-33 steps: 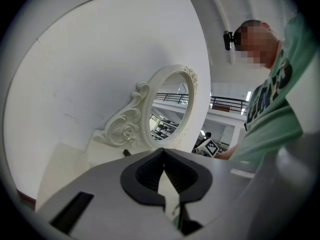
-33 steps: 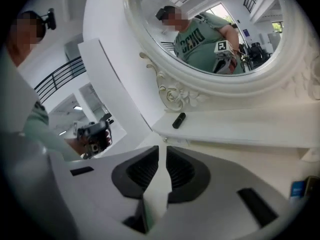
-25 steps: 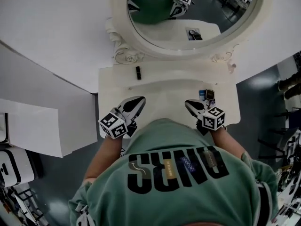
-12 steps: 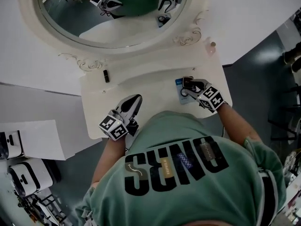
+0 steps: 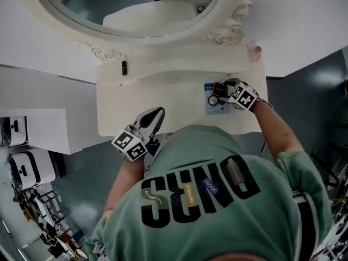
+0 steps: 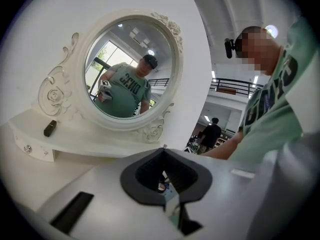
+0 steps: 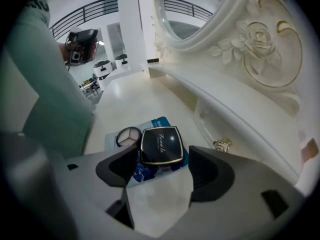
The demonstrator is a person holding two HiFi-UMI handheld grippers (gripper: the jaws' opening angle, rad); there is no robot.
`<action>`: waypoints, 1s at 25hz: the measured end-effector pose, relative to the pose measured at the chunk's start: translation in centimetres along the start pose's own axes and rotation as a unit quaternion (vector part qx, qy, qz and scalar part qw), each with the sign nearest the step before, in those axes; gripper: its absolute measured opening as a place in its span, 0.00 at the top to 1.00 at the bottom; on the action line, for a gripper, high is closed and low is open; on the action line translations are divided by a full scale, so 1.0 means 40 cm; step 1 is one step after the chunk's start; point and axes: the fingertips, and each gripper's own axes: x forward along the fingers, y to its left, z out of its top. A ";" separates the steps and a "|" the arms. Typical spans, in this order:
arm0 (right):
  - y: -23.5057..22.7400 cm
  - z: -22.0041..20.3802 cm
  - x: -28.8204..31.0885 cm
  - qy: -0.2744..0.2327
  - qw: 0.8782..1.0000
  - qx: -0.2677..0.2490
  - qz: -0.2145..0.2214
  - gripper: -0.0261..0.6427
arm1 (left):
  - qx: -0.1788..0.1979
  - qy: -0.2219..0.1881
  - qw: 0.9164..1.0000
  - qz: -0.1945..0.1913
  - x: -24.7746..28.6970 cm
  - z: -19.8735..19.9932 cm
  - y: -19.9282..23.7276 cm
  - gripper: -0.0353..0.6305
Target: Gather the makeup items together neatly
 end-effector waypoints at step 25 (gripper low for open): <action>0.065 0.183 -0.107 -0.044 0.996 -0.077 0.008 0.52 | -0.006 -0.023 1.000 -0.020 -0.075 0.004 0.058 0.93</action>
